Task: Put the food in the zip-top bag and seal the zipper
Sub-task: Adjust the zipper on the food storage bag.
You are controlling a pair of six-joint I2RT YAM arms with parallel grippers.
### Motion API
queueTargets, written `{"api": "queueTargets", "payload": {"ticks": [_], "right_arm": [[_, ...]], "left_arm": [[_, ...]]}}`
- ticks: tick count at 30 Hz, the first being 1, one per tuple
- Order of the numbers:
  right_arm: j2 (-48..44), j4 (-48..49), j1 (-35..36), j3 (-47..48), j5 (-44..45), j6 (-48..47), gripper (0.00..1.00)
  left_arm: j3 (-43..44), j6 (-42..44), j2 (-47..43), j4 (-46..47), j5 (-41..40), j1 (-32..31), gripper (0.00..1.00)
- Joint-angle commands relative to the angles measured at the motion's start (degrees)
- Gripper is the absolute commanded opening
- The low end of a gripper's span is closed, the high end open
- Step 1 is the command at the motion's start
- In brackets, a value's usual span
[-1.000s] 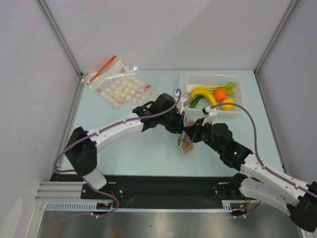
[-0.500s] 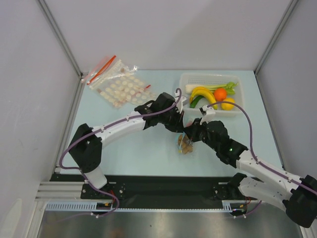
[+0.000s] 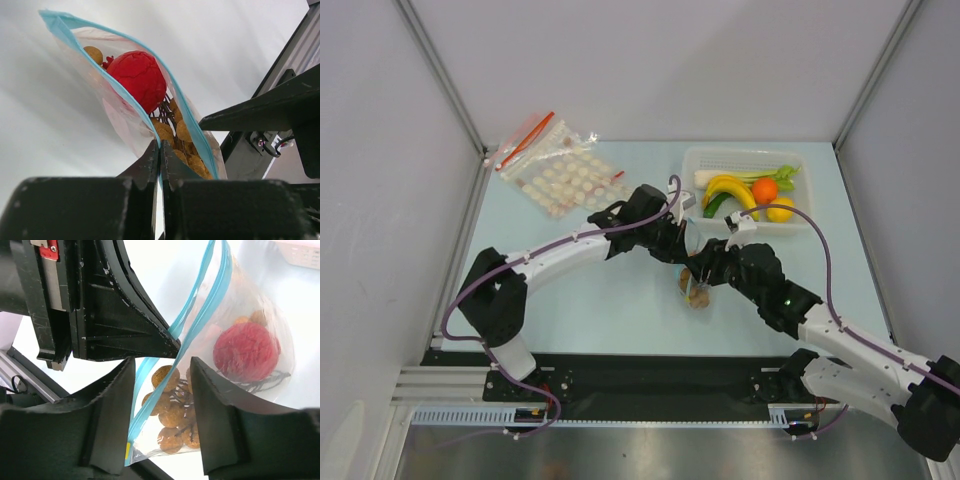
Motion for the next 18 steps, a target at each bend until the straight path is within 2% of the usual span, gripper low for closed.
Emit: {"api": "queueTargets", "payload": {"ticks": [1, 2, 8, 18], "right_arm": [[-1.1, 2.3, -0.3, -0.1, -0.1, -0.2, 0.54], [-1.1, 2.4, -0.3, -0.1, -0.7, -0.3, 0.57], [-0.6, 0.5, 0.0, 1.2, -1.4, -2.5, 0.61], [-2.3, -5.5, 0.8, 3.6, 10.1, -4.0, 0.71]], "left_arm": [[-0.1, 1.1, -0.9, 2.7, 0.4, 1.0, 0.06], [-0.2, 1.1, -0.8, 2.8, 0.4, 1.1, 0.06], [-0.6, 1.1, -0.9, 3.8, 0.5, 2.3, 0.07], [-2.4, 4.4, -2.5, 6.0, -4.3, 2.6, 0.09]]}}
